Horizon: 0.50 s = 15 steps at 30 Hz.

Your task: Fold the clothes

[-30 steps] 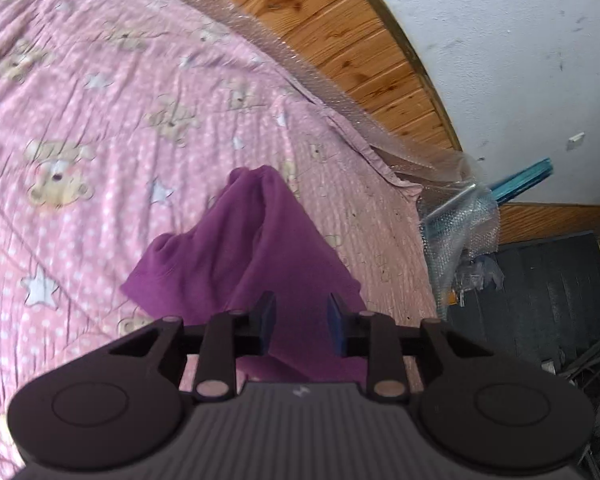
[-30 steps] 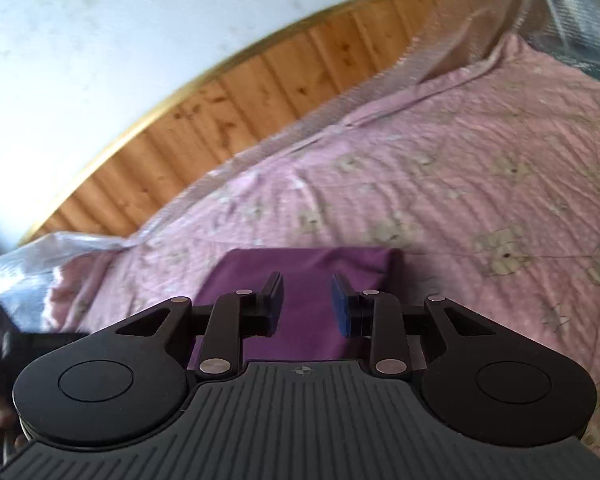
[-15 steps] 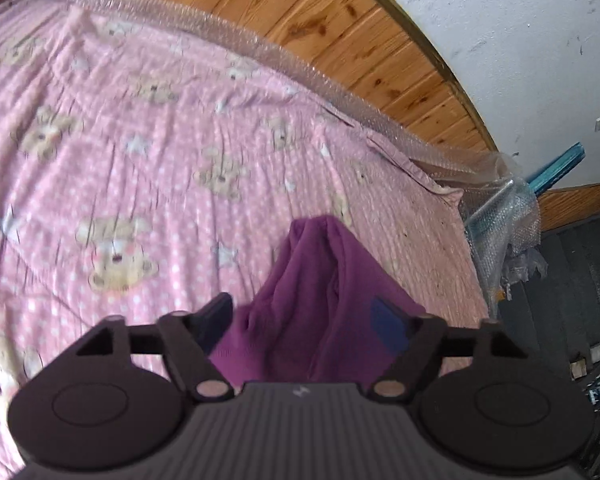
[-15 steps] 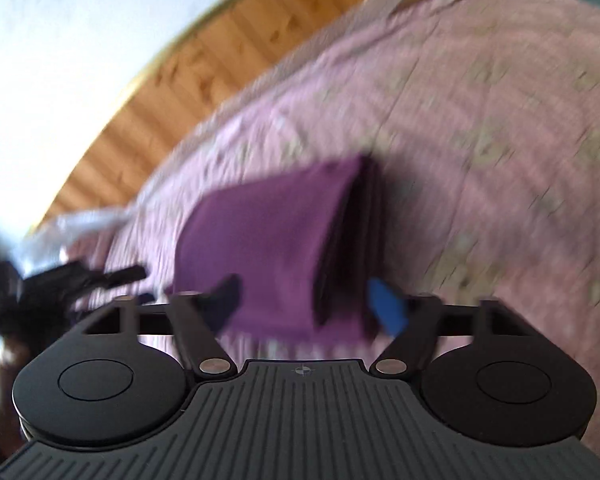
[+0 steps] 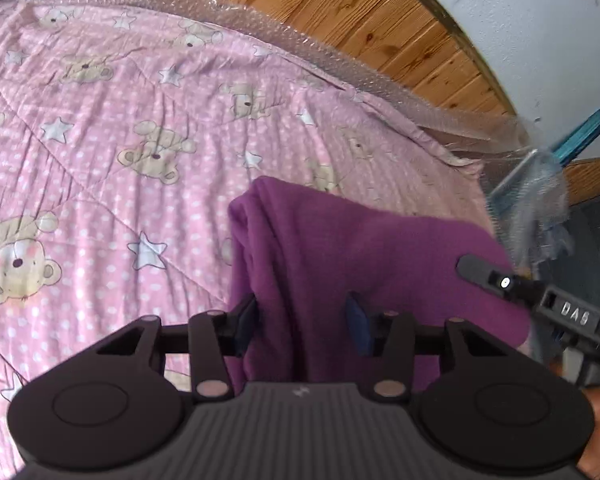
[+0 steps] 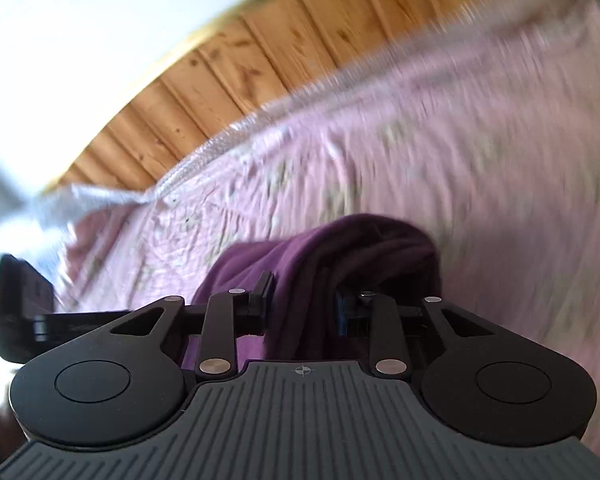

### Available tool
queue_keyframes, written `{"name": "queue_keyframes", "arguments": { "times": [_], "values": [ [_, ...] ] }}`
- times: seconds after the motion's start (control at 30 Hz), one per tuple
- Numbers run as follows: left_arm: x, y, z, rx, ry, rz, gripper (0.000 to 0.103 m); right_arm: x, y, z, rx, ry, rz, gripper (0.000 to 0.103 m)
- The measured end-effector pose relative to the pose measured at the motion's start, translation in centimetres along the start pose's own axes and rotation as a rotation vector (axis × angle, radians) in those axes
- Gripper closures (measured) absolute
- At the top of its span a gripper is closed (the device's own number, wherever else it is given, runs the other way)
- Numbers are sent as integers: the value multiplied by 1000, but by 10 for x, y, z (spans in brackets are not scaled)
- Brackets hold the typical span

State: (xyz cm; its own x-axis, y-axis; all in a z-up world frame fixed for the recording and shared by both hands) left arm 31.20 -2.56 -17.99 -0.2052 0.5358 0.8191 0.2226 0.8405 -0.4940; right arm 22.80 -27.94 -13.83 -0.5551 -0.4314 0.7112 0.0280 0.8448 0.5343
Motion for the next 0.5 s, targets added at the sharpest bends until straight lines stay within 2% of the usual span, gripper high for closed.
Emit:
{"name": "queue_keyframes", "arguments": {
  "times": [0.03, 0.1, 0.13, 0.17, 0.2, 0.3, 0.37, 0.47, 0.5],
  "values": [
    [-8, 4, -1, 36, 5, -50, 49, 1, -1, -5, 17, 0, 4, 75],
    [-14, 22, 4, 126, 10, -96, 49, 3, -4, -16, 50, 0, 11, 73],
    [-10, 27, 7, 140, 5, -75, 50, 5, -5, -21, 67, 0, 15, 59],
    [-5, 32, 9, 154, 0, -55, 50, 6, -6, -27, 83, 0, 18, 37],
    [5, 33, 10, 167, -10, -37, 52, 7, -8, -32, 100, 0, 22, 35],
    [38, 21, 4, 157, -116, 62, 49, 10, -11, -48, 150, -1, 33, 42],
    [47, 7, -5, 140, -158, 127, 41, 12, -14, -59, 184, -1, 41, 43],
    [15, -21, -25, 75, -101, 162, 40, 16, -18, -74, 234, -1, 52, 45],
    [1, -26, -26, 71, -79, 113, 40, 9, -21, -74, 248, 16, 61, 46]
  ]
}}
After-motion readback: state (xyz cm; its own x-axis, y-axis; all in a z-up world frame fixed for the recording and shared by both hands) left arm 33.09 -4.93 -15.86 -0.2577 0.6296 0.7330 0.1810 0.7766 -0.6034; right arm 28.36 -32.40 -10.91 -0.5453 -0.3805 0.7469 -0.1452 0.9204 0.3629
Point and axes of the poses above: each gripper's, at about its wrist camera, not at the fingertips, and x roughly against the way its jaws point, y to its left, z to its underside, the point moved 1 cm from there along -x, roughly the way its jaws point, and after that the axes turned 10 degrees about y, right-handed, at the moved point
